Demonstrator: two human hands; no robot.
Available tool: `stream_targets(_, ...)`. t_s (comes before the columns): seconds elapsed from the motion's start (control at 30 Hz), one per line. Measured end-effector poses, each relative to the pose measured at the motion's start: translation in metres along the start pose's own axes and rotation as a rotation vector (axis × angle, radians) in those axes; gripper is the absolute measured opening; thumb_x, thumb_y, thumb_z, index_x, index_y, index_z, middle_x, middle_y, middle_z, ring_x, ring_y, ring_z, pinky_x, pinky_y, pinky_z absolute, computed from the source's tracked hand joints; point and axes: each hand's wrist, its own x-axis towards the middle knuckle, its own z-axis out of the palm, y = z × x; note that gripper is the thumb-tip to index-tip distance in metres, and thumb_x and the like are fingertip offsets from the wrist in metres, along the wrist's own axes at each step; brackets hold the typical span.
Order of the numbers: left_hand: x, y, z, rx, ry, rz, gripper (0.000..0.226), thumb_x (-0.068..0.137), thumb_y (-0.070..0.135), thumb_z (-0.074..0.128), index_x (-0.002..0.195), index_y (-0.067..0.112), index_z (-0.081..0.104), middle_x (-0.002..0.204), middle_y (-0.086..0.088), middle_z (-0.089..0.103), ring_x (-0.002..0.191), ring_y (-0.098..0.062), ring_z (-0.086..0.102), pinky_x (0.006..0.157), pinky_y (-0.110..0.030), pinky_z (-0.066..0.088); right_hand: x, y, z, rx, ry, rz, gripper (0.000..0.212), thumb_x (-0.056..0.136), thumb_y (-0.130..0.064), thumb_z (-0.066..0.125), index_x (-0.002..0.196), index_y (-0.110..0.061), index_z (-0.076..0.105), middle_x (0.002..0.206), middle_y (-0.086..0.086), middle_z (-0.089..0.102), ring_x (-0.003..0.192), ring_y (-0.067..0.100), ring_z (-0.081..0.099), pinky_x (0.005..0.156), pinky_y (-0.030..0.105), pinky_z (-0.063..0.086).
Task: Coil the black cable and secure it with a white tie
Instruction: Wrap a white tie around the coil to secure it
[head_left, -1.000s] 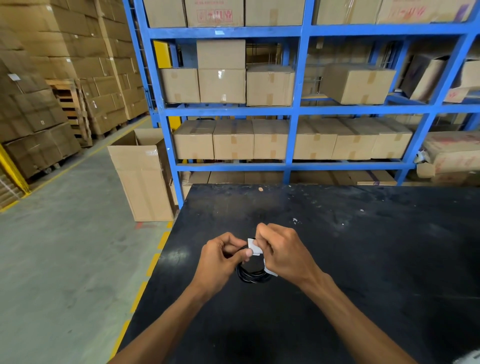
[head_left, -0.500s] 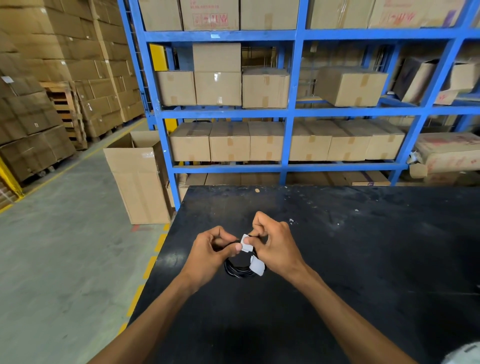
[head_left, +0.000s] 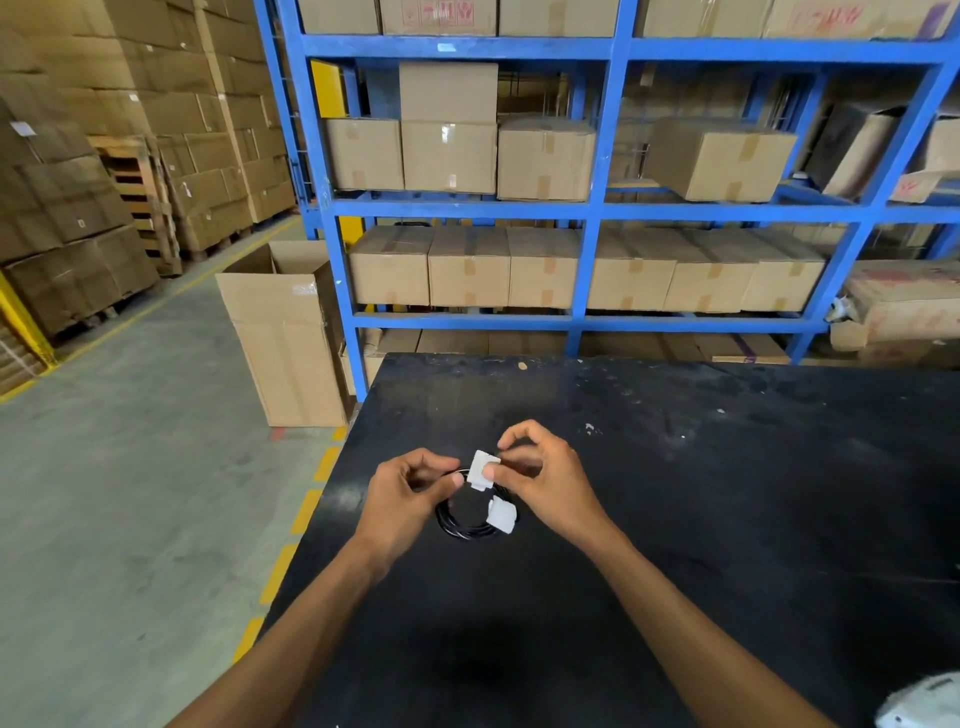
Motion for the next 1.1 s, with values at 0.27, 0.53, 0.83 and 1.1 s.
stream_targets(0.27,-0.016,-0.052,-0.013,-0.088,0.047,-0.282,0.011,0.082,0.005,0.074,0.092,0.010,0.071,0.086,-0.012,0.075,0.081,-0.019,0.068,0.080,-0.034,0.054,-0.026,0.049,0.030,0.190,-0.206,0.427,0.026,0.085,-0.004,0.073,0.109,-0.001,0.064,0.089,0.017,0.072,0.076,0.026,0.067,0.063,0.033,0.060)
stream_targets(0.53,-0.052,-0.123,-0.026,0.007,-0.113,-0.493,0.026,0.091,-0.006,0.055,0.114,-0.001,0.065,0.096,-0.016,0.070,0.090,-0.022,0.065,0.087,-0.032,0.053,-0.072,0.106,0.080,0.197,-0.135,0.648,0.018,0.083,0.000,0.073,0.099,-0.006,0.067,0.089,0.016,0.070,0.071,0.019,0.069,0.056,0.027,0.059)
stream_targets(0.83,-0.103,-0.179,-0.032,0.009,-0.143,-0.724,0.031,0.091,-0.011,0.047,0.118,-0.006,0.061,0.099,-0.015,0.065,0.081,-0.017,0.062,0.067,-0.019,0.053,-0.130,0.157,0.138,0.112,-0.053,0.850,0.018,0.080,0.002,0.073,0.092,-0.010,0.071,0.087,0.012,0.070,0.078,0.020,0.067,0.068,0.037,0.061)
stream_targets(1.1,-0.129,-0.209,-0.043,0.002,-0.170,-0.856,0.036,0.085,-0.019,0.050,0.119,-0.012,0.060,0.102,-0.015,0.066,0.095,-0.024,0.059,0.071,-0.016,0.048,-0.161,0.178,0.172,0.039,-0.035,0.963,0.033,0.086,-0.004,0.069,0.119,-0.001,0.068,0.107,0.009,0.070,0.105,0.022,0.066,0.100,0.042,0.053)
